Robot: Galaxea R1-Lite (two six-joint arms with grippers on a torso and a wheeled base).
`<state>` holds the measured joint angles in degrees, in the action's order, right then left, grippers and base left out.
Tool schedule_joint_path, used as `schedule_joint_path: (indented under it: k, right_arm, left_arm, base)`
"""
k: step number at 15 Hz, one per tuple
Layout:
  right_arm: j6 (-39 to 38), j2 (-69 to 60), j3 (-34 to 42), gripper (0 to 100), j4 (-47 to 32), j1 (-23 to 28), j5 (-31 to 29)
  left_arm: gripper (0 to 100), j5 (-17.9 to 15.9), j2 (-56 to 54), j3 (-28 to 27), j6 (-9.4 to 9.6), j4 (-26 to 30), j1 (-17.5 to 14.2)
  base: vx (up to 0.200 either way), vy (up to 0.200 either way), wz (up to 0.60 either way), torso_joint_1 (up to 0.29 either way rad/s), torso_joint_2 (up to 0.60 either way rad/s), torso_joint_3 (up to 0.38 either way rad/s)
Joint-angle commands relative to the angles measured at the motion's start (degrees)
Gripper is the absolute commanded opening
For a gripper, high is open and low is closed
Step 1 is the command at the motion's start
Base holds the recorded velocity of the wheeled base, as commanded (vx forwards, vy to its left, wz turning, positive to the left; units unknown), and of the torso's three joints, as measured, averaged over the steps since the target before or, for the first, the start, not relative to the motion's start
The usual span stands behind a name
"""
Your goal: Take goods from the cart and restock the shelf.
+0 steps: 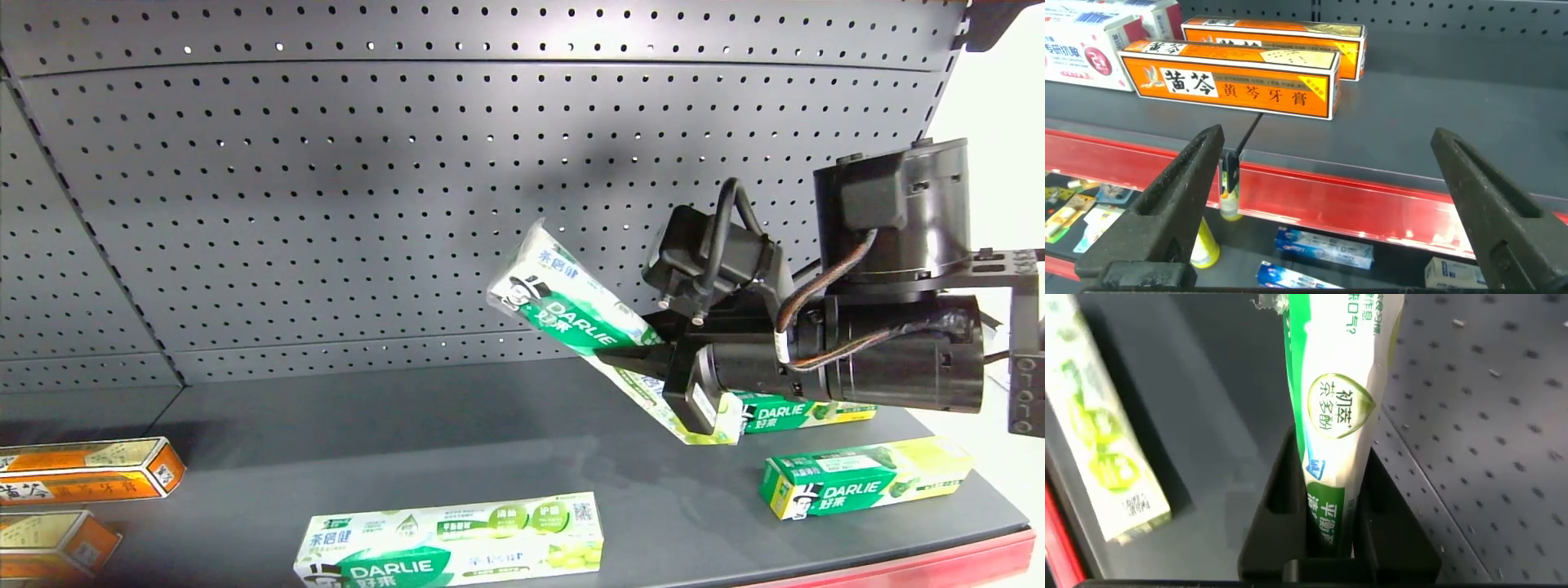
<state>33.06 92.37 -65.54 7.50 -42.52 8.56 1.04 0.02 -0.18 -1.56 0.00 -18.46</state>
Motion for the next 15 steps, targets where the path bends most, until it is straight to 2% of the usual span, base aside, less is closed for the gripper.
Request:
schedule_joint_path:
  k: [1,6,10,15]
  right_arm:
    - [1.22,2.11,0.15,0,-0.20,1.39,1.46]
    - [3.24,5.28,-2.31,0,-0.73,1.65,1.99]
    - [4.56,7.39,-5.13,0,-4.60,0.16,2.08]
    - [6.58,9.41,-10.84,0,-6.71,-0.11,1.81]
  left_arm:
    - [100,0.02,-0.02,0.01,-0.02,0.00,0.00]
    - [100,0.02,-0.02,0.01,-0.02,0.00,0.00]
    - [100,0.02,-0.02,0.01,-0.02,0.00,0.00]
    - [100,0.02,-0.02,0.01,-0.02,0.00,0.00]
  base:
    - [0.000,0.000,0.00,0.000,0.00,0.000]
    - [0.000,0.000,0.00,0.000,0.00,0.000]
    - [0.000,0.000,0.00,0.000,0.00,0.000]
    - [0.000,0.000,0.00,0.000,0.00,0.000]
